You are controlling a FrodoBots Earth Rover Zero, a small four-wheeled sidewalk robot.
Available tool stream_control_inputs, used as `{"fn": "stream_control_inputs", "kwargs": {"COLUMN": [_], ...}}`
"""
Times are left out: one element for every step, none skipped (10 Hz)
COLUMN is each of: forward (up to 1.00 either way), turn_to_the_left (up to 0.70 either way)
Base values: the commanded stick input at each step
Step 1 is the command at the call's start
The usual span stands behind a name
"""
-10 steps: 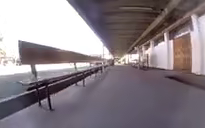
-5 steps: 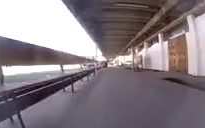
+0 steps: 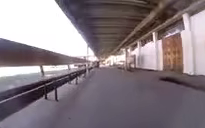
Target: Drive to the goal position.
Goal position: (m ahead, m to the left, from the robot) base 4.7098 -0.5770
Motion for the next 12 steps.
{"fn": "stream_control_inputs", "kwargs": {"forward": [1.00, 1.00, 1.00, 1.00, 1.00, 1.00, 1.00, 1.00, 1.00, 1.00, 1.00, 1.00], "turn_to_the_left": [0.01, 0.01, 0.01, 0.01, 0.01, 0.01, 0.01, 0.01, 0.01, 0.01, 0.01, 0.01]}}
